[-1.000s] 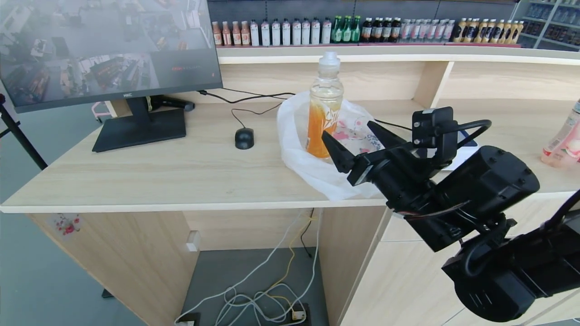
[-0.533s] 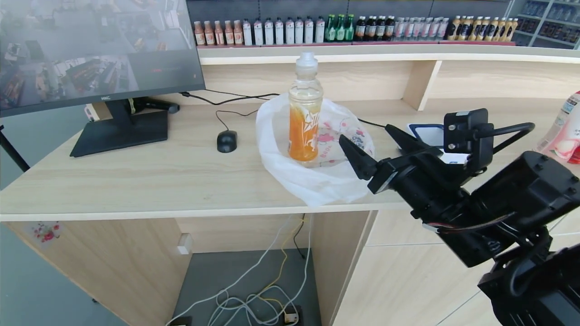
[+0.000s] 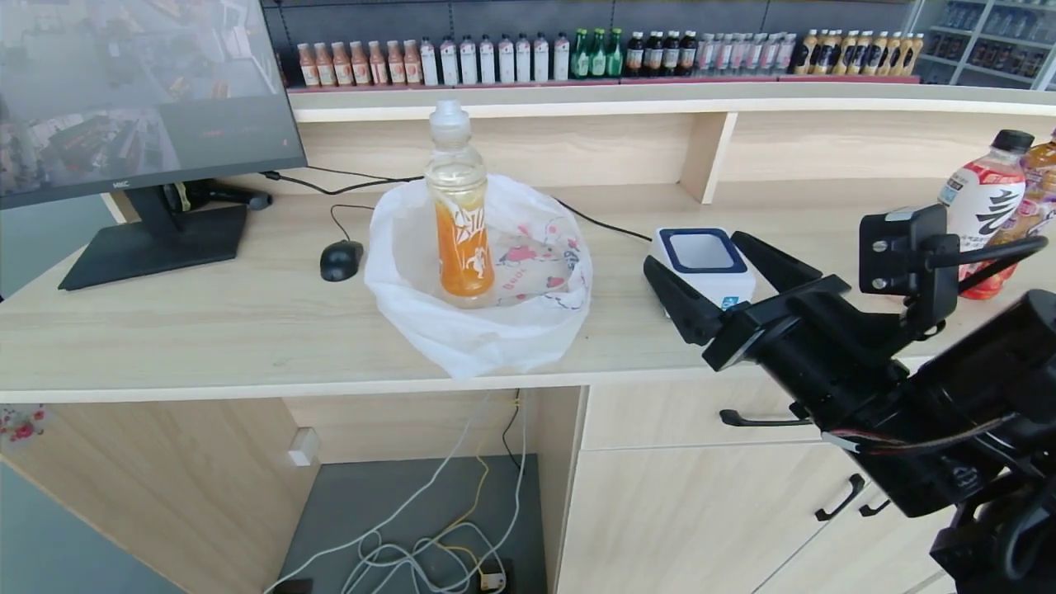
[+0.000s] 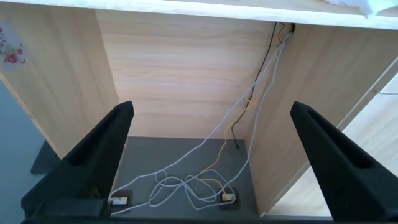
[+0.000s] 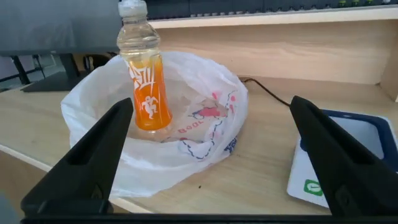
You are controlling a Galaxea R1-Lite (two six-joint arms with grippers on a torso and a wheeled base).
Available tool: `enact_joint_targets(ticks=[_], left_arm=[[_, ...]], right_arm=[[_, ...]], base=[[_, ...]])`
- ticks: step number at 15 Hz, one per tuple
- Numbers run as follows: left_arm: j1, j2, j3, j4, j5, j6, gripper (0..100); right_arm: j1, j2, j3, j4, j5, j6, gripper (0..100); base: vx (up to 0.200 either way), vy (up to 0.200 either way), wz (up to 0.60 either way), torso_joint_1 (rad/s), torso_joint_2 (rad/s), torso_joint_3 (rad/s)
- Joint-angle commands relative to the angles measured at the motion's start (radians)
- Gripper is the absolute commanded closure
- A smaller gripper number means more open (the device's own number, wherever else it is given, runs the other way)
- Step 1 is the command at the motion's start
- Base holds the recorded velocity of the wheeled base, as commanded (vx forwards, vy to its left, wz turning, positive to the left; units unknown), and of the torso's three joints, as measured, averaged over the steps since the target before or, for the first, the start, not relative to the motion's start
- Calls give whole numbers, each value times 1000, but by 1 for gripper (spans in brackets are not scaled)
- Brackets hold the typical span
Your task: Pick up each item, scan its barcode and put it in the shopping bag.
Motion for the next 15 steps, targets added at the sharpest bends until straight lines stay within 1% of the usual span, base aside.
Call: enact_joint_targets(ticks=[1, 3, 5, 9, 15], left_arm=[[0, 0, 0, 0, 0, 0, 0], [0, 0, 0, 0, 0, -2, 0], [0, 0, 0, 0, 0, -2, 0], [0, 0, 0, 0, 0, 0, 0], [0, 0, 0, 0, 0, 0, 0]], right_arm=[[2, -11, 18, -1, -1, -12, 0], [3, -20, 55, -1, -1, -18, 0], [-6, -21, 31, -1, -1, -9, 0], [-98, -17, 20, -1, -1, 1, 0], [-115, 6, 15, -1, -1, 1, 0]], base=[[0, -200, 0, 2, 2, 2], [0, -200, 0, 2, 2, 0], [0, -200, 0, 7, 2, 0], [0, -200, 0, 2, 1, -1], [0, -200, 0, 1, 1, 3]])
